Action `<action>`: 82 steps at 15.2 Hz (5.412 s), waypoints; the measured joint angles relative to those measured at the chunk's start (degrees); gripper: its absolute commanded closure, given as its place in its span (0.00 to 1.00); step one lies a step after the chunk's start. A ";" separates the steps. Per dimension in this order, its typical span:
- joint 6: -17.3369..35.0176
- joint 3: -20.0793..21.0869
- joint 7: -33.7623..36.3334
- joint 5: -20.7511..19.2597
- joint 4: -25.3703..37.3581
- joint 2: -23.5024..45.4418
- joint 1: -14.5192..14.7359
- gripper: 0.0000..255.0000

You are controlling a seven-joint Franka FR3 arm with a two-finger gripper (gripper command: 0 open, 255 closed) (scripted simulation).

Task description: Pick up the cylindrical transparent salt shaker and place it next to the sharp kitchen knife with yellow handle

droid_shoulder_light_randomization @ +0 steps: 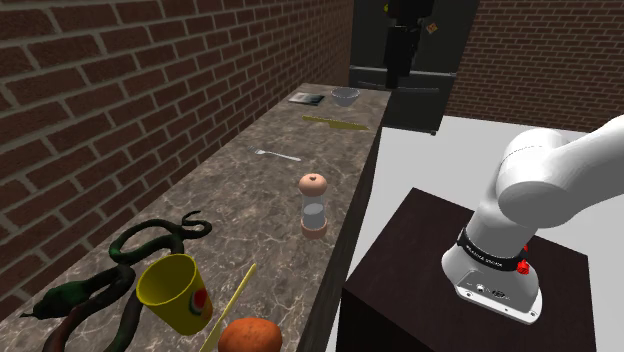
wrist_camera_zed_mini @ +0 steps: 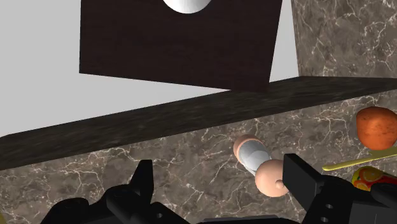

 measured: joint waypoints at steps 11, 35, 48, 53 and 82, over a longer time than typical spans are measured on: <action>17.53 6.72 3.70 3.90 -8.47 6.41 2.58 0.00; 47.22 17.17 10.15 4.25 -12.79 28.14 4.09 0.00; 46.83 17.12 10.12 4.29 -12.62 27.89 4.11 1.00; 42.84 16.54 9.79 4.41 -10.35 26.14 4.13 1.00; 19.73 14.14 9.72 3.67 8.67 22.00 3.68 1.00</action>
